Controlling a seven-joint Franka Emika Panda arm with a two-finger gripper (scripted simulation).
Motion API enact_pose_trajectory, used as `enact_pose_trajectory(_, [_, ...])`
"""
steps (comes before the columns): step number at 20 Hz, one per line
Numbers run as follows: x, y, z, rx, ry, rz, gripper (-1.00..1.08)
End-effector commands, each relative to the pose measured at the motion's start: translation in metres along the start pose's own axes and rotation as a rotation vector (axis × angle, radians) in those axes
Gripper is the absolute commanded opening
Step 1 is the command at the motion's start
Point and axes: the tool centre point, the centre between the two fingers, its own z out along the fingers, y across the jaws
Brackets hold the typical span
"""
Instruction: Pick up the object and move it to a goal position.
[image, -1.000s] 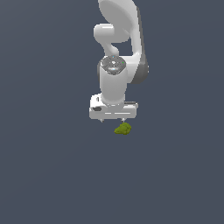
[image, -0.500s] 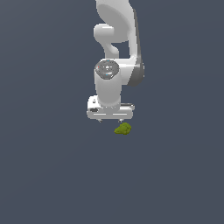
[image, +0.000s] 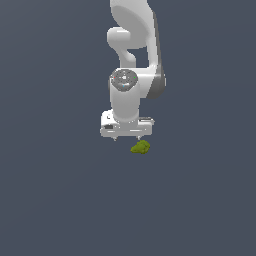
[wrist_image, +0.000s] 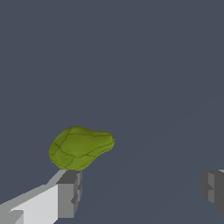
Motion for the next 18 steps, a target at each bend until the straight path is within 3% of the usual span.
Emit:
enact_pose_trajectory(1, [0.000, -0.002, 0.002, -0.002, 0.001, -0.035, 1.00])
enact_pose_trajectory(18, [-0.005, -0.023, 0.023, -0.021, 0.008, -0.497, 1.00])
